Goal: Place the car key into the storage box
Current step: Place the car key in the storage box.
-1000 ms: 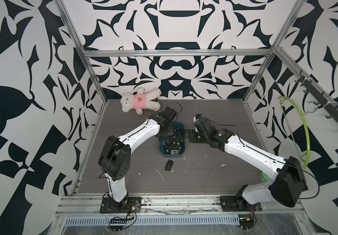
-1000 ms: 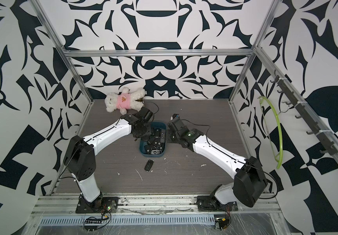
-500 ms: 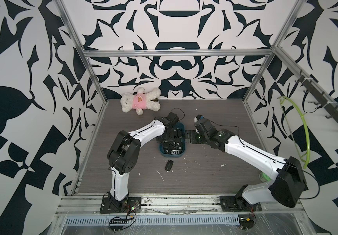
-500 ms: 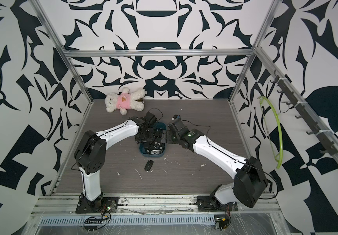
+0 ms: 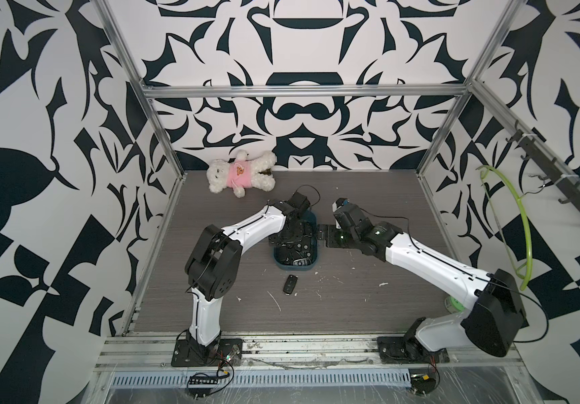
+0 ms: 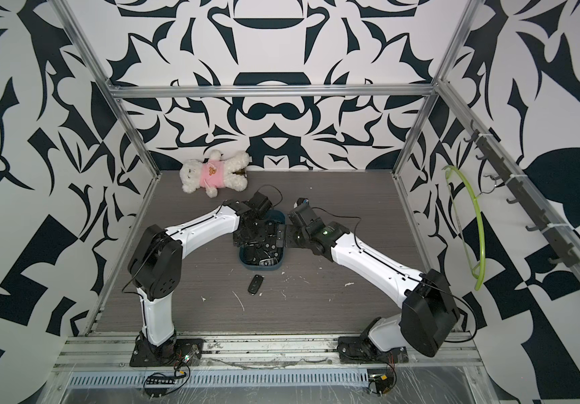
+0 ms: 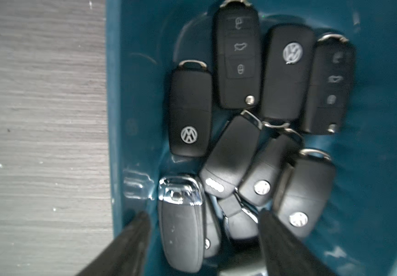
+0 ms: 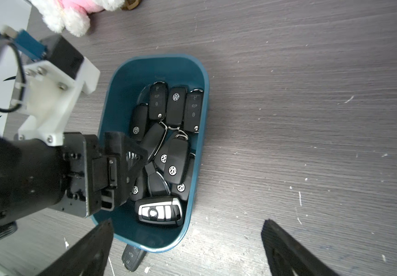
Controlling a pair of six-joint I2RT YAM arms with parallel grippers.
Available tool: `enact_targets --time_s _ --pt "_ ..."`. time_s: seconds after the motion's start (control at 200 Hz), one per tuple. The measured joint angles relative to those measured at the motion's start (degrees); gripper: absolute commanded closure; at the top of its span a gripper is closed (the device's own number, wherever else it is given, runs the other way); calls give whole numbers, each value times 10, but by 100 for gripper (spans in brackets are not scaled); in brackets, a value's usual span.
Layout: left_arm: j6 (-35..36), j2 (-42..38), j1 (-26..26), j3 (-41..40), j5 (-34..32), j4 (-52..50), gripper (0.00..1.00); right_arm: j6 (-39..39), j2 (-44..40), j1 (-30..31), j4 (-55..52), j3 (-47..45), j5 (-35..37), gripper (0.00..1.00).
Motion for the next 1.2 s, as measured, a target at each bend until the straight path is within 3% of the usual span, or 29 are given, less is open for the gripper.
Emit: enact_targets --time_s 0.035,0.39,0.62,0.91,0.945,1.2 --pt "-2 -9 -2 -3 1 3 0 -1 0 0 1 -4 -6 0" --pt "-56 -148 -27 -102 -10 22 1 -23 -76 0 19 -66 -84 0" --pt "-81 -214 -88 -209 -28 69 1 -27 -139 0 26 -88 -107 0" --pt "-116 -260 -177 -309 -63 120 14 -27 -217 0 -7 -115 -105 0" --pt "-121 -260 -184 -319 -66 126 20 -27 -224 0 -10 -116 -104 0" --pt "-132 -222 -206 -343 -74 169 33 -19 -262 0 -37 -130 -95 0"
